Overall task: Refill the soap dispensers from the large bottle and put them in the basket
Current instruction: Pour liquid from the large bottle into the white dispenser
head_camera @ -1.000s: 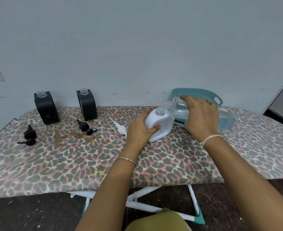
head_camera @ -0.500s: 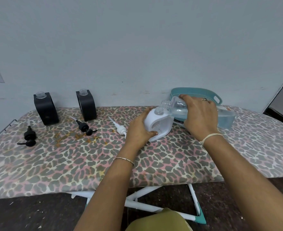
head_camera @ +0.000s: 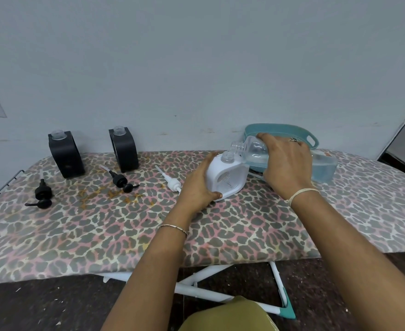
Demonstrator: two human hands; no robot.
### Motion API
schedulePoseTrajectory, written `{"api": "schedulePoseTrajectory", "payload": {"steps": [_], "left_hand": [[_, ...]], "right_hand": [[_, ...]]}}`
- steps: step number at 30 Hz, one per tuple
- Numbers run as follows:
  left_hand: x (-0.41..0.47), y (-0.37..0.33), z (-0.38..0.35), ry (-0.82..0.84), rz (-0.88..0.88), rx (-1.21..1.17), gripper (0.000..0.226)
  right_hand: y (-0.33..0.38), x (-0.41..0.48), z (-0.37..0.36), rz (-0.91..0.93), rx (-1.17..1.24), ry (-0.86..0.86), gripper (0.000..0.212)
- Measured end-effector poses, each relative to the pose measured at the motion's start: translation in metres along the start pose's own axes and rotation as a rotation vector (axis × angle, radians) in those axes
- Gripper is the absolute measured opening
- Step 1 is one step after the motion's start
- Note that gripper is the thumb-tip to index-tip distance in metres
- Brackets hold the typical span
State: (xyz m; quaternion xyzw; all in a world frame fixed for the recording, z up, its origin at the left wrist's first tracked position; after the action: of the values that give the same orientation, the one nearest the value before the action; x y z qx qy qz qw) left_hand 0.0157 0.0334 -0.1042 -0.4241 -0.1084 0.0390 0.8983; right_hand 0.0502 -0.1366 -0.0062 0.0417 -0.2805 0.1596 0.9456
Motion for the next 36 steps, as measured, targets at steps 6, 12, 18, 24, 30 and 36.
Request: {"api": "schedulePoseTrajectory", "payload": {"steps": [6,12,18,24,30,36], "left_hand": [[0.0001,0.0001,0.0001,-0.001,-0.003,0.005,0.103],[-0.0004,0.0017,-0.0006,0.003,0.016,-0.020,0.103],[-0.0010,0.0013,0.0004,0.004,0.029,-0.034,0.103],[-0.0016,0.0014,0.0002,0.003,0.038,-0.043,0.103],[-0.0011,0.0032,0.0003,-0.001,0.052,-0.039,0.103],[-0.0015,0.0030,0.0004,-0.001,0.059,-0.041,0.104]], "right_hand": [[0.0002,0.0006,0.0006,0.002,-0.013,-0.007,0.069],[0.0013,0.0008,0.0021,0.003,-0.013,0.007,0.069],[0.0009,0.0018,0.0014,-0.001,-0.010,0.014,0.068],[0.0009,0.0027,0.0012,-0.002,-0.008,0.006,0.068],[0.0015,0.0020,0.0018,-0.003,-0.007,0.004,0.068],[0.0020,0.0032,0.0019,0.002,-0.007,0.013,0.067]]}}
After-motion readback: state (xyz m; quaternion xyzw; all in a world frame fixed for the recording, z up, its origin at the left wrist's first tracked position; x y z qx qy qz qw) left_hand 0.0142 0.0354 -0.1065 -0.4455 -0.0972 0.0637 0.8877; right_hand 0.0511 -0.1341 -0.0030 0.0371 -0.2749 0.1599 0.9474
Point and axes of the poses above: each hand's wrist, its own x-axis towards the middle knuckle, its own z-axis out of the back of the hand, y = z × x, the point moved 10 cm from there along x, towards the middle knuckle
